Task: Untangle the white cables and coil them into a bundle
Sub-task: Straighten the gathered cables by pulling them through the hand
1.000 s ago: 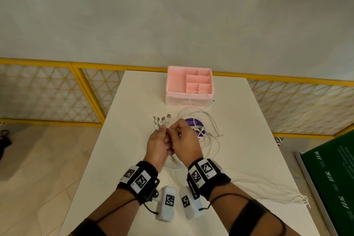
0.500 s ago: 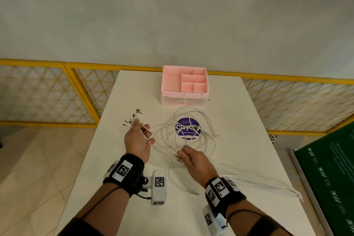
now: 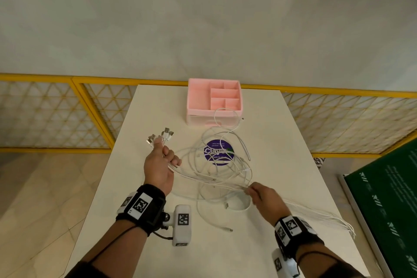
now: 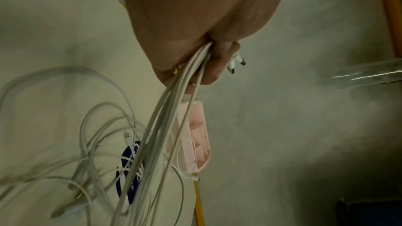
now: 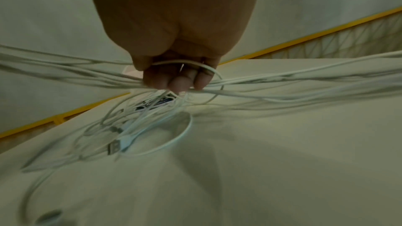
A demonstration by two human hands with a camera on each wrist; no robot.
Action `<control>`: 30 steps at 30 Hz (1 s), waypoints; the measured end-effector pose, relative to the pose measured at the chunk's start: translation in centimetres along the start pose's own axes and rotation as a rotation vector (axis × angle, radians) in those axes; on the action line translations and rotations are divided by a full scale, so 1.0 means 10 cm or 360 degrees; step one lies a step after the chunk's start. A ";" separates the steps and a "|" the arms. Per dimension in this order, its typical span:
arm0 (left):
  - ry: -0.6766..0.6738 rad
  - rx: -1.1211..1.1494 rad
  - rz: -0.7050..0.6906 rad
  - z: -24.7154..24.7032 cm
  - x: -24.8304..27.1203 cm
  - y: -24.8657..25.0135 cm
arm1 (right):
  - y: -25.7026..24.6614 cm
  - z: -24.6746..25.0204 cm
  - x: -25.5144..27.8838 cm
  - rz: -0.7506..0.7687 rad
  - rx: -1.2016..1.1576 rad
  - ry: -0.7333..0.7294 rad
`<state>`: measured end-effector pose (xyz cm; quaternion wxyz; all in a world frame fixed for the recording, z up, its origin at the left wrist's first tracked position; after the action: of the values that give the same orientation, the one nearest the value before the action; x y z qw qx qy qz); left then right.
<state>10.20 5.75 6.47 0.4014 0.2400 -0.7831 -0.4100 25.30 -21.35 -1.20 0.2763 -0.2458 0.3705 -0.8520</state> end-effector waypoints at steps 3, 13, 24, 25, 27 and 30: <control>-0.0067 -0.0038 0.0023 -0.07 0.06 -0.03 | 0.06 0.26 -0.08 -0.0020 0.0038 0.0302; -0.0372 -0.0776 -0.0217 -0.36 0.27 -0.17 | -1.54 0.43 -0.28 0.0829 -0.0315 0.0523; -0.0159 -0.0344 -0.0034 -0.27 0.20 -0.02 | -1.81 -0.24 -0.18 0.0784 -0.0252 -0.0034; -0.0082 -0.0313 -0.0062 -0.21 0.16 0.03 | -1.72 -0.25 -0.17 0.0773 -0.0240 -0.0033; 0.0049 -0.0234 -0.0126 -0.08 0.08 0.16 | -1.45 -0.19 -0.18 0.0657 -0.0257 0.0069; 0.0133 -0.0198 -0.0200 0.05 0.00 0.29 | -1.00 -0.06 -0.24 0.0463 -0.0144 0.0284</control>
<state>9.65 7.56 8.68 0.4214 0.2801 -0.7221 -0.4718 23.80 -13.80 5.57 0.3513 -0.1253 0.4632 -0.8039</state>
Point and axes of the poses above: each hand's wrist, its own x-axis away from the middle knuckle, its own z-axis out of the back of the hand, y = z × x, the point moved 5 cm from there along -x, towards the middle knuckle, and after that the axes turned 15 degrees about -x, right-handed, at the moved point
